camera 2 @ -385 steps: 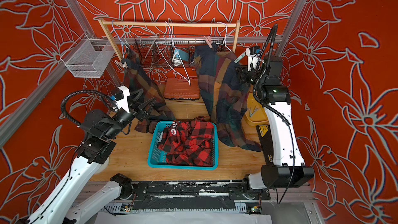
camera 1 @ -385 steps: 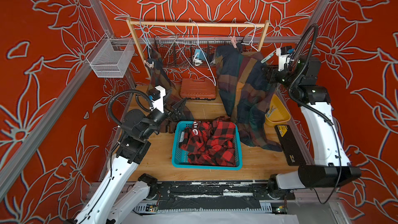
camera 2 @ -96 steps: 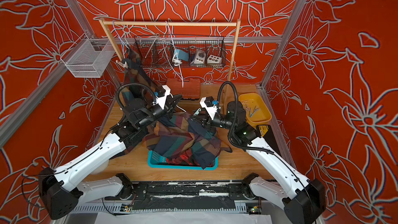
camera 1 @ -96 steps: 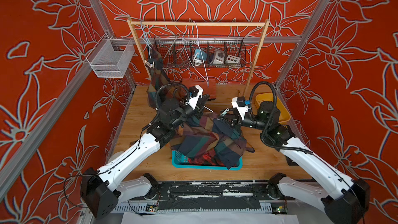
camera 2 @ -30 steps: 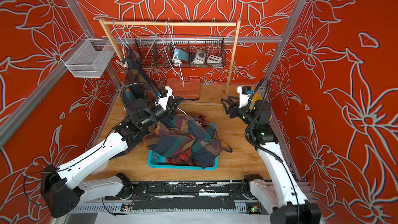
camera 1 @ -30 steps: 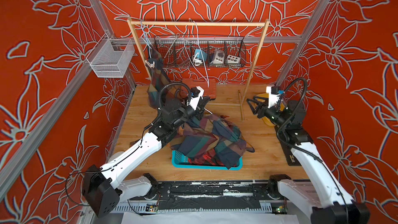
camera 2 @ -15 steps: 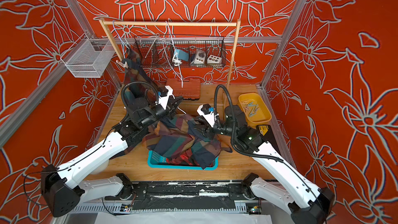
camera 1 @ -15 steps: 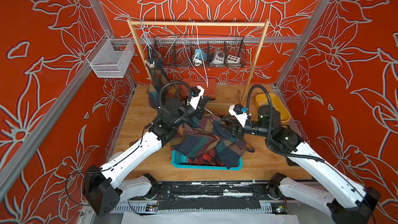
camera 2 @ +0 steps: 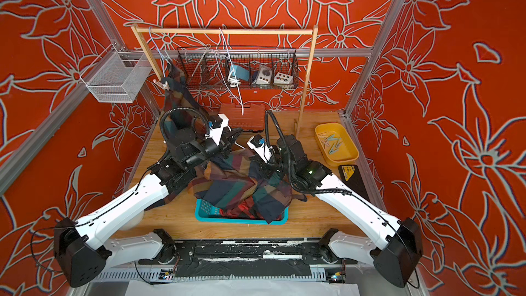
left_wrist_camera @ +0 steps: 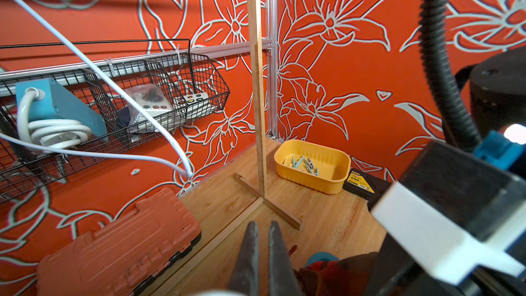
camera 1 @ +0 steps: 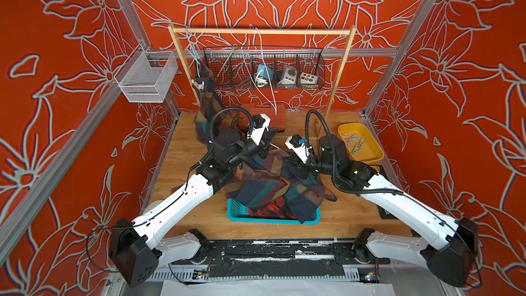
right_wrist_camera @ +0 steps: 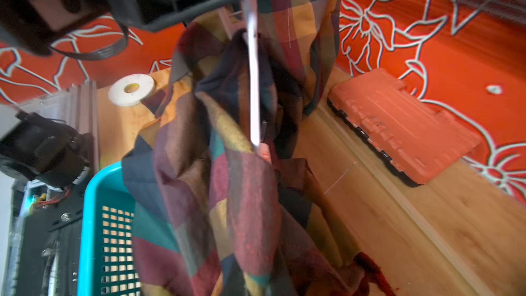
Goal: Remove the clothespins securing long-sleeve shirts to the hanger
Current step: Remove the clamp from the hanger.
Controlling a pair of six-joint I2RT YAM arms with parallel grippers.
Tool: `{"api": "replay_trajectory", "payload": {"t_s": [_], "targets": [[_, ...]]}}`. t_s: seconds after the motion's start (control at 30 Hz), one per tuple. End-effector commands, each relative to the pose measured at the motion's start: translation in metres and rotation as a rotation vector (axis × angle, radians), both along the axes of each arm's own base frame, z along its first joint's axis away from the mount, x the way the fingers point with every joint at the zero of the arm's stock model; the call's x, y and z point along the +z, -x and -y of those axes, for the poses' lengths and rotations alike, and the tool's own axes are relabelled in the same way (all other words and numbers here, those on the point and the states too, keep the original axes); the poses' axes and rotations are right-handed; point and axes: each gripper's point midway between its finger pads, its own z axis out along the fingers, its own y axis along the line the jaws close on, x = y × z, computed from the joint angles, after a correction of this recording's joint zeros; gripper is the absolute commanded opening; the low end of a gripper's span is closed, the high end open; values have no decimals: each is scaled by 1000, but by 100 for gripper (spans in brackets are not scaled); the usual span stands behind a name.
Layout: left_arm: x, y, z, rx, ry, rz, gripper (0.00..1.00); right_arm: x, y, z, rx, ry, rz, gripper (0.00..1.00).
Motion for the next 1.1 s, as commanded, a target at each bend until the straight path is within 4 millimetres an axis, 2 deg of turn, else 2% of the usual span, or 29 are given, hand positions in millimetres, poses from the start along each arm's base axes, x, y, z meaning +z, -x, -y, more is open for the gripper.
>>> {"api": "replay_trajectory", "payload": {"t_s": [0.0, 0.1, 0.13, 0.23, 0.4, 0.5, 0.57, 0.67, 0.87, 0.93, 1.07], "targets": [[35, 17, -5, -37, 55, 75, 27, 17, 2, 1, 8, -17, 50, 0], [46, 23, -10, -33, 68, 96, 57, 27, 6, 12, 17, -65, 46, 0], [50, 26, -12, -39, 74, 102, 64, 31, 8, 17, 23, -92, 40, 0], [62, 37, -18, -68, 98, 128, 74, 39, 11, 32, 20, -145, 35, 0], [75, 55, -28, -152, 131, 155, 76, 47, 22, 49, 42, -202, 37, 0], [70, 60, -36, -216, 146, 136, 76, 53, 29, 60, 62, -264, 37, 0], [74, 72, -46, -255, 163, 157, 76, 55, 30, 67, 61, -294, 38, 0], [68, 82, -53, -321, 171, 158, 76, 58, 36, 67, 95, -309, 42, 0], [50, 84, -43, -416, 116, 128, 76, 65, 51, 64, 183, -333, 77, 0], [41, 79, -37, -450, 101, 101, 76, 66, 54, 63, 203, -332, 83, 0], [37, 76, -33, -479, 78, 82, 75, 68, 61, 62, 242, -335, 98, 0]]}}
